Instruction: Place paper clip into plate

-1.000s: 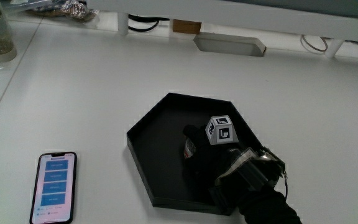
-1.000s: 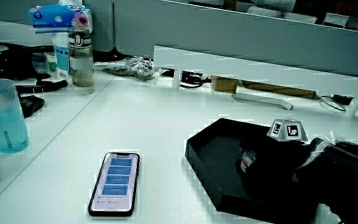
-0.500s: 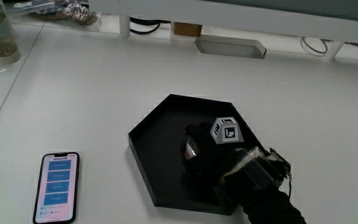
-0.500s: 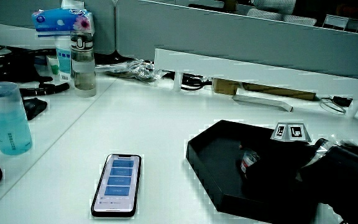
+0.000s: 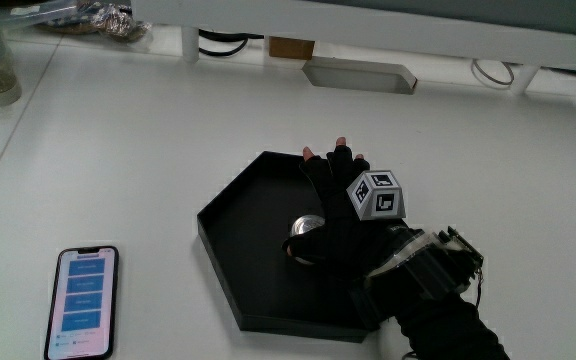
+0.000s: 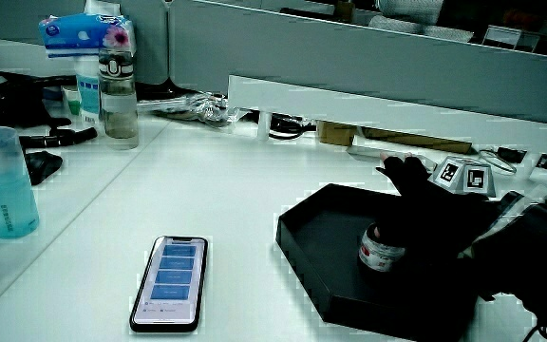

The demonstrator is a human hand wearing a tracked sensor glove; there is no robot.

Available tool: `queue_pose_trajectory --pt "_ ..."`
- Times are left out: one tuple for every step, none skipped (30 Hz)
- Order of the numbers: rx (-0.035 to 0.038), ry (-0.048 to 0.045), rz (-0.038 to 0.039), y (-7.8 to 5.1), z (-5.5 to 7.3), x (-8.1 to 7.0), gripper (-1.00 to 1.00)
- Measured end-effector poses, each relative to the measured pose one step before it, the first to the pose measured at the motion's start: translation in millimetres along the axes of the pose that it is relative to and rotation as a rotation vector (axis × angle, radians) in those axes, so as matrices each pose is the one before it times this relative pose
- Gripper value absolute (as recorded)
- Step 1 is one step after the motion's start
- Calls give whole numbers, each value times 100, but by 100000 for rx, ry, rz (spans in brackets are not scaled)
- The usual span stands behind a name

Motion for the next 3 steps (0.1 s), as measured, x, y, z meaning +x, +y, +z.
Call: queue_pose_trajectory --pt "-278 730 404 78 -144 89 -100" --pt "9 -763 -1576 215 -231 152 -100" --pt "-718 42 -127 -122 31 -94 -100"
